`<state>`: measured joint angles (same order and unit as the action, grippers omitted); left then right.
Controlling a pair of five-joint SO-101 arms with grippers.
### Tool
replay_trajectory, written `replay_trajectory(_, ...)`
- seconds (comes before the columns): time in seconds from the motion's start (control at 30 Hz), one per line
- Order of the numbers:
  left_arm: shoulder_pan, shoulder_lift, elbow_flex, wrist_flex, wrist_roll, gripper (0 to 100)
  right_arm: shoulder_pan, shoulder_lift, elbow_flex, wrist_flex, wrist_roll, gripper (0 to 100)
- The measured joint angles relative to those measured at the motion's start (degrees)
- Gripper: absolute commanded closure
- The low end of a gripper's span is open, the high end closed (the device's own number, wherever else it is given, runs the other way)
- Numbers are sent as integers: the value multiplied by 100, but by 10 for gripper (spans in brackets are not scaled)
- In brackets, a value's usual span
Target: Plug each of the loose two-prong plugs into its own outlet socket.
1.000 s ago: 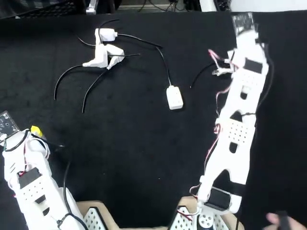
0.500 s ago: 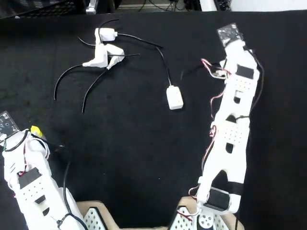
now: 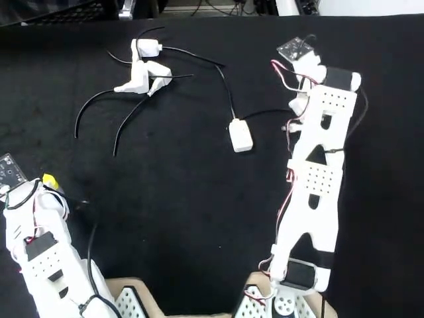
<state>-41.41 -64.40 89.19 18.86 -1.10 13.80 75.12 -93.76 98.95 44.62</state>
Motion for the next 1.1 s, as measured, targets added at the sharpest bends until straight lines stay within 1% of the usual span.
replay_trajectory(0.23, 0, 0, 0, 0, 0, 822, -114, -826, -9, 18, 0, 694)
replay_trajectory(0.33, 0, 0, 0, 0, 0, 822, -114, -1073, 343, 18, 53, 694)
replay_trajectory(0.43, 0, 0, 0, 0, 0, 822, -88, -1046, 1196, -79, 615, 695)
replay_trajectory(0.5, 0, 0, 0, 0, 0, 822, -97, -905, 1635, -360, 993, 695)
replay_trajectory(0.6, 0, 0, 0, 0, 0, 822, -9, -712, 1802, -782, 1178, 697)
replay_trajectory(0.67, 0, 0, 0, 0, 0, 822, 70, -651, 1811, -949, 1213, 728)
replay_trajectory(0.87, 0, 0, 0, 0, 0, 822, 88, -264, 1846, -1099, 1398, 904)
replay_trajectory(0.93, 0, 0, 0, 0, 0, 821, 97, -229, 1802, -1099, 1433, 922)
replay_trajectory(1.1, 0, 0, 0, 0, 0, 819, 105, -185, 1530, -1046, 1451, 924)
